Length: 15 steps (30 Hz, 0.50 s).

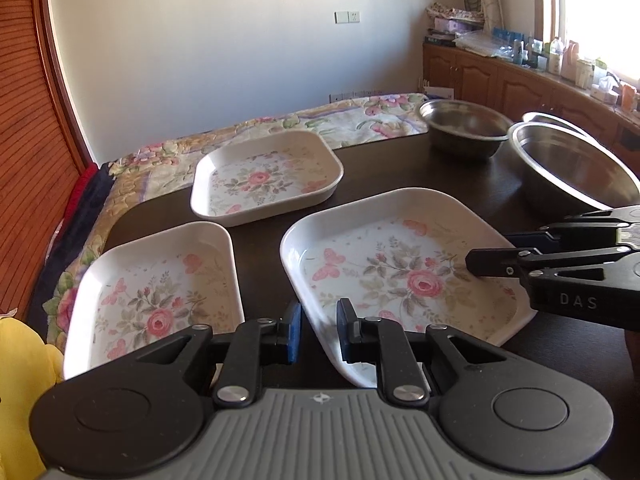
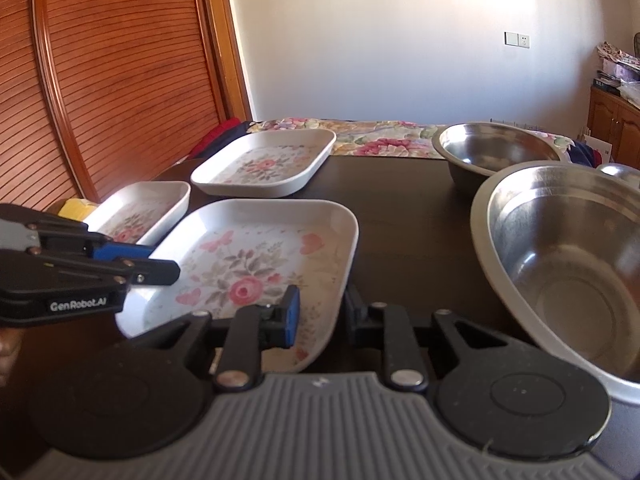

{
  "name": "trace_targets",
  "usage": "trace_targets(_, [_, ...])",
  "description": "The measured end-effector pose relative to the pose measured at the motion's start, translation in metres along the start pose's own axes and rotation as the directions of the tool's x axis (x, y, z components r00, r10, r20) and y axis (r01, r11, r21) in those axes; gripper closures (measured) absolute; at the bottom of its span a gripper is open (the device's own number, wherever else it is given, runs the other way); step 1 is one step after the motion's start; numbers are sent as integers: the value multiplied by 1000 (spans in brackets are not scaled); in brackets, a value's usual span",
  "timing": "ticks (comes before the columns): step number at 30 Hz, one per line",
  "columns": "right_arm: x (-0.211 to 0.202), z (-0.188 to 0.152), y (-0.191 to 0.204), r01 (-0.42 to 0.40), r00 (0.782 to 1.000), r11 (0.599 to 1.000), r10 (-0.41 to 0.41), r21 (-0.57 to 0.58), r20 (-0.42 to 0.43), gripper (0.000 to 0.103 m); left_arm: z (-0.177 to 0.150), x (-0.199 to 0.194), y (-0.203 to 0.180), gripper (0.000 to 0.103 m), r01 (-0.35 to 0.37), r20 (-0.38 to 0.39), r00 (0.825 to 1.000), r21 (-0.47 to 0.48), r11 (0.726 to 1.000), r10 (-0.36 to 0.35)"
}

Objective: Organize plates and bowls

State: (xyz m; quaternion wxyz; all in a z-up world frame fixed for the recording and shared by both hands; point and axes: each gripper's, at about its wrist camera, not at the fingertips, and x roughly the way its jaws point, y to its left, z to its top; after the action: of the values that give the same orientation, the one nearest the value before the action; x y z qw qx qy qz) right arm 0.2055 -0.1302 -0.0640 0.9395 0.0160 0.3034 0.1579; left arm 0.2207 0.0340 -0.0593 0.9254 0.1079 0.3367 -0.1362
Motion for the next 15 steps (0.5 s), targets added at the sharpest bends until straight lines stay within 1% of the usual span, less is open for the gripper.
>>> trace_targets(4, [-12, -2, 0, -2, 1000, 1000, 2, 1, 14, 78, -4, -19, -9, 83, -6, 22, 1000, 11, 1000, 5])
trace_targets(8, [-26, -5, 0, -13, 1000, 1000, 13, 10, 26, 78, -11, -36, -15, 83, -4, 42, 999, -3, 1000, 4])
trace_targets(15, [-47, -17, 6, -22, 999, 1000, 22, 7, 38, 78, -33, -57, -26, 83, 5, 46, 999, -24, 1000, -4])
